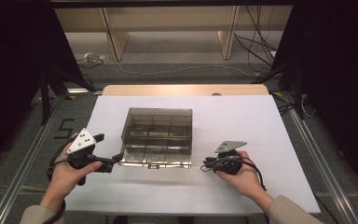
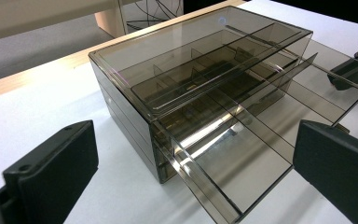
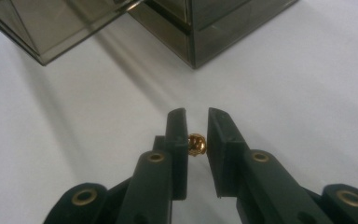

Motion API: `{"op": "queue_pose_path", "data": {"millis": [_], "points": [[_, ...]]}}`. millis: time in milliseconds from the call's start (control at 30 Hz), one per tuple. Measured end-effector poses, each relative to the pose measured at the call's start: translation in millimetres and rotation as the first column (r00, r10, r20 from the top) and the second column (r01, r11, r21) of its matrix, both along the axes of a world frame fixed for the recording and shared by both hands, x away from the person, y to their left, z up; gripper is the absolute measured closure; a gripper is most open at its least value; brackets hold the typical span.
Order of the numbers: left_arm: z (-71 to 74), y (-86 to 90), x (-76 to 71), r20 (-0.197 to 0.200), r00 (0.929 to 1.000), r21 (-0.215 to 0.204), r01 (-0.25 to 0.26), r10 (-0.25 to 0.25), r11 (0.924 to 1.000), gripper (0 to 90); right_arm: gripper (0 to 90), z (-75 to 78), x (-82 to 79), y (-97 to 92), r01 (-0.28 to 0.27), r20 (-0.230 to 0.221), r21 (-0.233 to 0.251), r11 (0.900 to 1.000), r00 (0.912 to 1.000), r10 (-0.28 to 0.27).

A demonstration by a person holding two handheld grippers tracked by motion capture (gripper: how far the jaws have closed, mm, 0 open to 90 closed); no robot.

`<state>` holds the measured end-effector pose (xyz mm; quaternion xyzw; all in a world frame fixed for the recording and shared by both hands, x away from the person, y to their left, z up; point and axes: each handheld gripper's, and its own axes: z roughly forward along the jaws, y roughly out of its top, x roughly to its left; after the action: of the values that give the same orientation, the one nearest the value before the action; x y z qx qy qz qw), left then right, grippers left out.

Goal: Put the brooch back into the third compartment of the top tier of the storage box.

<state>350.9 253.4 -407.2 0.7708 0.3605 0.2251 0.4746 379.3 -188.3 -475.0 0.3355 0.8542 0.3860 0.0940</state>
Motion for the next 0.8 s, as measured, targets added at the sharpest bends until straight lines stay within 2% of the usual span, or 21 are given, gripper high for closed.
{"op": "queue_pose_path", "data": {"millis": [400, 800], "points": [[0.4, 0.1, 0.3, 0.002, 1.0000, 0.003, 0.001, -0.001, 1.0000, 0.0, 79.8, 8.0, -1.9, -3.6, 0.011, 0.016, 0.035, 0.9993, 0.9998, -0.012], [0.3, 0.2, 0.4, 0.002, 1.0000, 0.002, 0.001, -0.001, 1.0000, 0.0, 79.8, 11.4, -3.0, -4.8, 0.013, 0.027, 0.047, 0.9988, 0.9995, -0.014]]}}
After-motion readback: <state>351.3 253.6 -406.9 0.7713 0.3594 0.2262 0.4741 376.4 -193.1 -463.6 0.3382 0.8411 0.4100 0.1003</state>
